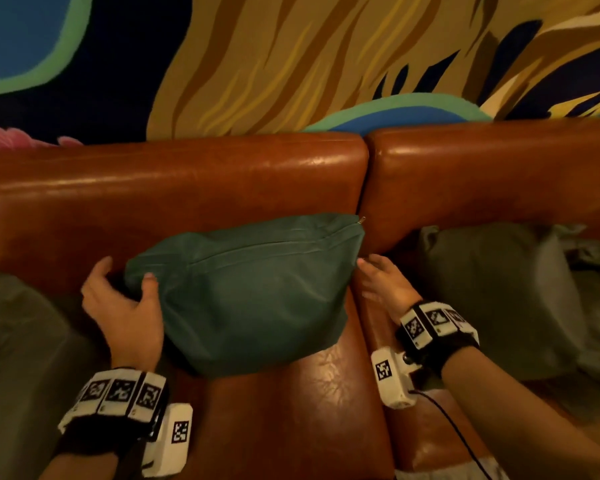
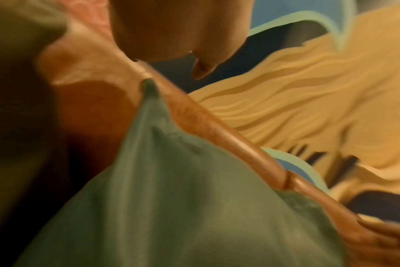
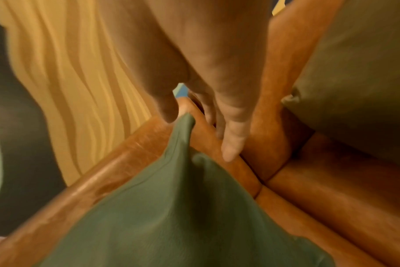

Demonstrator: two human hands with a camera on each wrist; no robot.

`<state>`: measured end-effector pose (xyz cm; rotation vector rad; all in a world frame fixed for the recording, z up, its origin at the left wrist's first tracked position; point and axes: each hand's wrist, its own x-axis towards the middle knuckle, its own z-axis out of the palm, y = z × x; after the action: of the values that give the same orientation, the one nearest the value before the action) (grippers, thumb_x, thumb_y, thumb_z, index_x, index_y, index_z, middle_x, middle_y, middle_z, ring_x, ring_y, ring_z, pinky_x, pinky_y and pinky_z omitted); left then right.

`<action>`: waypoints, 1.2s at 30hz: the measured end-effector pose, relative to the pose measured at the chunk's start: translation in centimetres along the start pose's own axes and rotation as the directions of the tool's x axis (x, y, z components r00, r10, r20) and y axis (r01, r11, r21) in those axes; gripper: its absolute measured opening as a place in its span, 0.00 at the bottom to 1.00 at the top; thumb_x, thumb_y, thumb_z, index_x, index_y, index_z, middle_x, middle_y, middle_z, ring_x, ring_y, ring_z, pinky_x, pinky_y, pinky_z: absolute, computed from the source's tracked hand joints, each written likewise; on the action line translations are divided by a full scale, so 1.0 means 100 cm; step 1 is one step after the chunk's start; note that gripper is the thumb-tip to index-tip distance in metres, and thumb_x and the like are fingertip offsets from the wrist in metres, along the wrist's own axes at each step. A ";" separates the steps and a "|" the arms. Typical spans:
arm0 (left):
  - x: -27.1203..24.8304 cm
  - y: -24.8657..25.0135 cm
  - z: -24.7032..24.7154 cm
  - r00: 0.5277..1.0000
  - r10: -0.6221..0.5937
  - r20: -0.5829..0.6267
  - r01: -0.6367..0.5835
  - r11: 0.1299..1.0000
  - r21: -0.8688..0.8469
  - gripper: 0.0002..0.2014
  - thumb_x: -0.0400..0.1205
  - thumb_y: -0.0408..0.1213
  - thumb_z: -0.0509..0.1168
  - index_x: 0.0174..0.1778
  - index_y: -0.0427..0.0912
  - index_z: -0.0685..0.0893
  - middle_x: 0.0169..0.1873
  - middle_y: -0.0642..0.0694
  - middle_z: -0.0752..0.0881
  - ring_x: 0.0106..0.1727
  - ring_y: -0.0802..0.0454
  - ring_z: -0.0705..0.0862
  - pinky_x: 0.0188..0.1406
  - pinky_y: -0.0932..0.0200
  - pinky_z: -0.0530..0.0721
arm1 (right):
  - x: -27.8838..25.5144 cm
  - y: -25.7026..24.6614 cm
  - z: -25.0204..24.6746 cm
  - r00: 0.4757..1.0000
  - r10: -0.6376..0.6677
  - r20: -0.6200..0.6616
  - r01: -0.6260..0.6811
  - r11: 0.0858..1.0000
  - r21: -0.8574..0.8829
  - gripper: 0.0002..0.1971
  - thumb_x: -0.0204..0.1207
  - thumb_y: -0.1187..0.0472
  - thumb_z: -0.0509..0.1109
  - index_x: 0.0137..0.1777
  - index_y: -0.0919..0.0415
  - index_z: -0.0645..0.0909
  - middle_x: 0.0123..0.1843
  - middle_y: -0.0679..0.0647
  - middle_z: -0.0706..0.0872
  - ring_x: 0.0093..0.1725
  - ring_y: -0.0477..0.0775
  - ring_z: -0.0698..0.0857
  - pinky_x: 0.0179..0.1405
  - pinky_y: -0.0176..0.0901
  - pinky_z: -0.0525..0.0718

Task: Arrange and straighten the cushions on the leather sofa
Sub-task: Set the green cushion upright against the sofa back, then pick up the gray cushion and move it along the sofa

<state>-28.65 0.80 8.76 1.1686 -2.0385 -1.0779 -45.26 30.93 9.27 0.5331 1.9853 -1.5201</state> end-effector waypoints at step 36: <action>-0.386 0.210 0.384 0.628 -0.010 0.779 -0.102 0.990 0.095 0.57 0.75 0.48 0.74 0.81 0.52 0.32 0.85 0.47 0.39 0.85 0.42 0.44 0.83 0.40 0.54 | 0.177 -0.062 -0.411 0.977 -0.192 0.098 0.207 0.962 -0.180 0.09 0.76 0.66 0.76 0.51 0.56 0.80 0.57 0.60 0.85 0.51 0.55 0.88 0.47 0.40 0.89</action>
<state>-49.10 55.28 3.67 0.7271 -2.8083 -1.6490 -70.76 68.21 9.76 0.1956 2.1445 -1.4233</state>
